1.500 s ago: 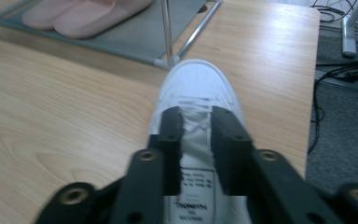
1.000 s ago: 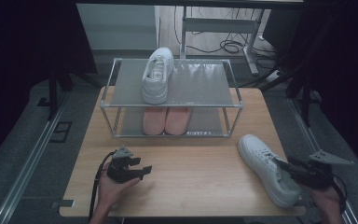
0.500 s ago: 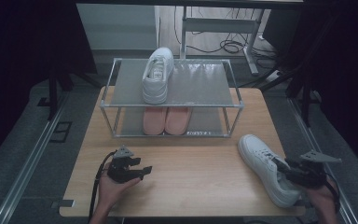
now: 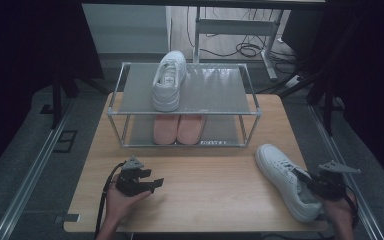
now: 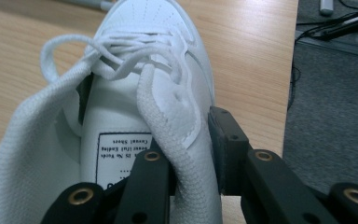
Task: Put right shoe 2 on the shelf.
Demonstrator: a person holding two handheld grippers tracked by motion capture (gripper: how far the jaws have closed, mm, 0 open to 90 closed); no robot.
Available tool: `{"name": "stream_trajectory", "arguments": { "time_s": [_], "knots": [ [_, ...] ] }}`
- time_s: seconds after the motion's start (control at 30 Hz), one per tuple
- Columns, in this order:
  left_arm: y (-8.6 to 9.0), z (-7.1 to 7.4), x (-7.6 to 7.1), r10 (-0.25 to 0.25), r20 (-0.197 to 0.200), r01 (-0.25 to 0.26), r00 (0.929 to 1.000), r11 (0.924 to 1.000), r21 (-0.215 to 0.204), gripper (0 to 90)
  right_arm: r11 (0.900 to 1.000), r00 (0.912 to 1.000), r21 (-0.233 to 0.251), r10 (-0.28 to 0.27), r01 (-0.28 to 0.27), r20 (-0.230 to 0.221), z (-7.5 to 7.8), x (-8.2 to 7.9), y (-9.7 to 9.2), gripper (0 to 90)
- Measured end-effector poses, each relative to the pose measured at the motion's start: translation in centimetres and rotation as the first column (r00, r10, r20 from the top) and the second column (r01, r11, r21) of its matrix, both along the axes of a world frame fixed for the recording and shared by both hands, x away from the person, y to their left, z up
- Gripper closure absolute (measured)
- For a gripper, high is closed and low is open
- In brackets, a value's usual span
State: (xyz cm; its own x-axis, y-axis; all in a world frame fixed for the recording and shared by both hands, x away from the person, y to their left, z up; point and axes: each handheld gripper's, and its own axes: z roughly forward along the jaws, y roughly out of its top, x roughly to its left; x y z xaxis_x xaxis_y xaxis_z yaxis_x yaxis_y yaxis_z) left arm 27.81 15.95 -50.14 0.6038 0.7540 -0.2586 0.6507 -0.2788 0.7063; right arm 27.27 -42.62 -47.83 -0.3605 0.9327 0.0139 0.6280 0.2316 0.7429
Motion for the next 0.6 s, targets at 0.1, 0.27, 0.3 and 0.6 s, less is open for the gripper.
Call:
{"name": "stream_trajectory", "arguments": {
  "time_s": [0.1, 0.27, 0.3, 0.6],
  "knots": [
    [0.03, -0.01, 0.02, 0.001, 0.000, -0.001, 1.0000, 1.0000, 0.000, 36.1, 0.9996, 1.0000, 0.029, 0.000, -0.001, 0.007, -0.05, 0.00, -0.19, 78.6],
    [0.14, 0.02, 0.03, 0.003, 0.001, -0.003, 1.0000, 1.0000, -0.001, 36.1, 0.9979, 0.9995, 0.065, 0.004, -0.006, 0.032, -0.07, -0.13, -0.25, 79.6],
    [0.18, 0.05, 0.02, 0.004, 0.001, -0.004, 1.0000, 1.0000, -0.002, 36.1, 0.9973, 0.9993, 0.073, 0.005, -0.008, 0.038, -0.07, -0.15, -0.22, 79.7],
    [0.29, 0.11, -0.02, 0.010, 0.002, -0.010, 1.0000, 0.9999, -0.006, 36.2, 0.9896, 0.9963, 0.144, -0.002, -0.010, 0.086, 0.35, -0.67, 0.11, 79.9]
  ]
}}
